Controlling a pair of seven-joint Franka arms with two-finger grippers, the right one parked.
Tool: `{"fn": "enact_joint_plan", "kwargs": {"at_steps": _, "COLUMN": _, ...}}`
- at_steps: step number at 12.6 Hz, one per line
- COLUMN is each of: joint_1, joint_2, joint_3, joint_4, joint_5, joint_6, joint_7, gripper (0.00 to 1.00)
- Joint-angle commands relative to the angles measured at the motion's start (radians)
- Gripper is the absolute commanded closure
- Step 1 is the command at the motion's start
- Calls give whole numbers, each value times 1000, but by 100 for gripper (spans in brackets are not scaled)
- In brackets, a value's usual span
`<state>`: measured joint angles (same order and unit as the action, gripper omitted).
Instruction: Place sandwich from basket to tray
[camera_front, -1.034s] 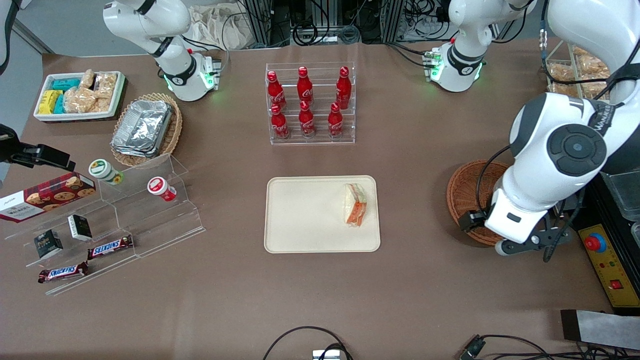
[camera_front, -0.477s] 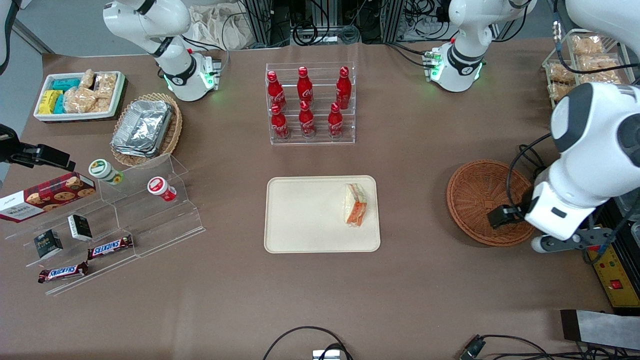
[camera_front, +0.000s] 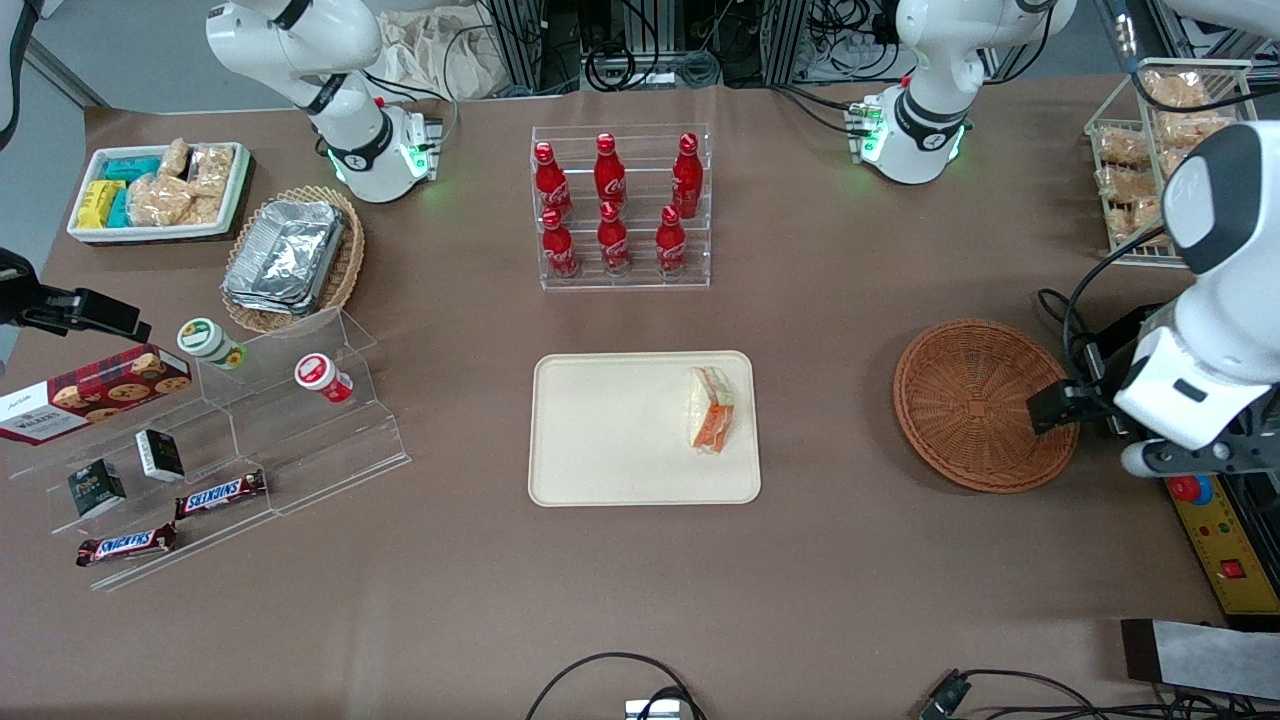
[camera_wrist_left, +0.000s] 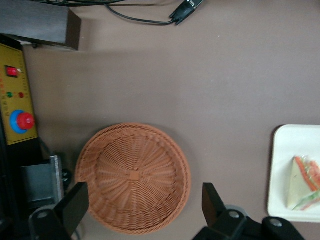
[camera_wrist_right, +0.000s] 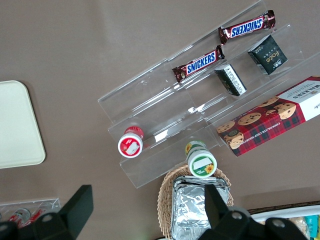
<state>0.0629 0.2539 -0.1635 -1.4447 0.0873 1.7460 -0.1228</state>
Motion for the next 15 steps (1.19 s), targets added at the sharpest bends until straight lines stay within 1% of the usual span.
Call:
{"fn": "enact_joint_plan", "kwargs": {"at_steps": 1, "joint_1": -40, "joint_2": -114, "joint_3": 80, "joint_4": -101, "joint_5": -49, "joint_6": -11, "joint_7": 87, "gripper": 0}}
{"fn": "enact_joint_plan", "kwargs": {"at_steps": 3, "joint_1": -60, "joint_2": -171, "joint_3": 113, "joint_4": -135, "joint_5": -49, "joint_6": -45, "joint_7": 135, "gripper": 0}}
{"fn": "enact_joint_plan", "kwargs": {"at_steps": 5, "joint_1": -63, "joint_2": -217, "joint_3": 127, "joint_4": -146, "joint_5": -49, "joint_6": -89, "joint_7": 143, "gripper": 0}}
{"fn": "enact_joint_plan", "kwargs": {"at_steps": 7, "joint_1": -95, "joint_2": -249, "joint_3": 156, "joint_4": -138, "joint_5": -47, "joint_6": -129, "joint_7": 140, "gripper": 0}}
{"fn": "enact_joint_plan", "kwargs": {"at_steps": 10, "joint_1": -98, "joint_2": -252, "joint_3": 156, "joint_4": -117, "joint_5": -52, "joint_6": -166, "joint_7": 132, "gripper": 0}}
{"fn": "enact_joint_plan", "kwargs": {"at_steps": 12, "joint_1": -98, "joint_2": -249, "joint_3": 150, "joint_4": -117, "joint_5": -72, "joint_6": -180, "joint_7": 121, "gripper": 0}}
{"fn": "enact_joint_plan", "kwargs": {"at_steps": 14, "joint_1": -97, "joint_2": -245, "joint_3": 151, "joint_4": -108, "joint_5": -83, "joint_6": -201, "joint_7": 60, "gripper": 0}}
{"fn": "enact_joint_plan", "kwargs": {"at_steps": 15, "joint_1": -97, "joint_2": -245, "joint_3": 151, "joint_4": -103, "joint_5": -83, "joint_6": -201, "joint_7": 61, "gripper": 0}}
